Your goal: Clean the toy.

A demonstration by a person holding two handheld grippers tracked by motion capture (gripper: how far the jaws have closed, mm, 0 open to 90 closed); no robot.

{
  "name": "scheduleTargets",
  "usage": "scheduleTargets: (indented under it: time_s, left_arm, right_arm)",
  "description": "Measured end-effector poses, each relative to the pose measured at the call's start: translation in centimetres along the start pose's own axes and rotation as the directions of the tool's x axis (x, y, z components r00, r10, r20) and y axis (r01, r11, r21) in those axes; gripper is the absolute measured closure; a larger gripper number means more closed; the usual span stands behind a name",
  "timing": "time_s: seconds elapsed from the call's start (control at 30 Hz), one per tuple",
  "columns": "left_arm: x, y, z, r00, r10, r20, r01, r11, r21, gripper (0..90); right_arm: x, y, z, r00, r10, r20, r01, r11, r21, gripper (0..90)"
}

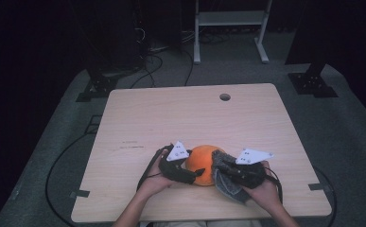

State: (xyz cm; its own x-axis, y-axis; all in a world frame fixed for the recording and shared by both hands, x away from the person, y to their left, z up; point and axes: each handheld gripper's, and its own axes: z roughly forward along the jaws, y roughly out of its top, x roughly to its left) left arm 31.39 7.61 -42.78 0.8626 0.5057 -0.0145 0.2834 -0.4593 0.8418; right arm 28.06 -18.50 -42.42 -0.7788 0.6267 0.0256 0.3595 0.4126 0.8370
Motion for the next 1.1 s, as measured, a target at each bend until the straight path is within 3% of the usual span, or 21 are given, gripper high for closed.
scheduleTargets:
  time_s: [0.23,0.3,0.4,0.47,0.57,0.63,0.7,0.77,1.0,1.1]
  left_arm:
    - [0.5,-0.4,0.1,0.9995,-0.03,0.008,0.03,0.9995,-0.012,21.5]
    - [0.6,-0.4,0.1,0.9994,-0.034,0.007,0.034,0.9994,-0.01,21.6]
    - [0.6,-0.4,0.1,0.9995,-0.032,-0.003,0.032,0.9995,0.004,21.8]
    - [0.6,-0.3,0.2,0.9992,-0.038,-0.008,0.038,0.9993,0.008,21.9]
    - [0.5,-0.3,0.4,0.9991,-0.04,-0.015,0.04,0.9992,0.008,21.9]
    - [0.5,-0.3,0.4,0.9992,-0.033,-0.022,0.034,0.9993,0.018,21.9]
    - [0.5,-0.3,0.3,0.9994,-0.028,-0.022,0.029,0.9993,0.023,21.9]
    - [0.6,-0.4,0.3,0.9989,-0.044,-0.014,0.044,0.999,0.007,21.9]
    - [0.6,-0.5,0.3,0.999,-0.045,-0.01,0.045,0.999,0.005,21.9]
    - [0.6,-0.5,0.3,0.9991,-0.041,-0.007,0.041,0.9991,0.01,21.8]
  right_arm:
    - [-0.9,-0.6,-0.4,0.9995,0.01,0.032,-0.01,0.9999,0.013,74.5]
    - [-2.0,-1.3,-0.8,0.9964,0.042,0.074,-0.045,0.9982,0.039,74.7]
    - [-2.5,-1.7,-1.2,0.992,0.059,0.112,-0.065,0.9963,0.055,74.8]
    - [-2.0,-1.4,-1.7,0.9948,0.058,0.083,-0.06,0.998,0.02,74.8]
    - [-0.2,-0.3,-1.5,0.9998,0.018,-0.005,-0.019,0.9995,-0.025,74.7]
    - [0.9,0.2,-0.7,0.9994,-0.03,-0.016,0.03,0.9995,-0.008,74.6]
    - [1.3,0.1,0.0,0.9981,-0.062,-0.004,0.062,0.998,0.011,74.6]
    - [0.6,-0.1,-0.1,0.9994,-0.031,-0.013,0.031,0.9995,0.006,74.6]
    - [-2.4,-1.5,-0.9,0.9957,0.051,0.077,-0.055,0.9975,0.045,74.7]
    - [-2.9,-1.7,-1.1,0.9931,0.063,0.099,-0.068,0.9962,0.053,74.8]
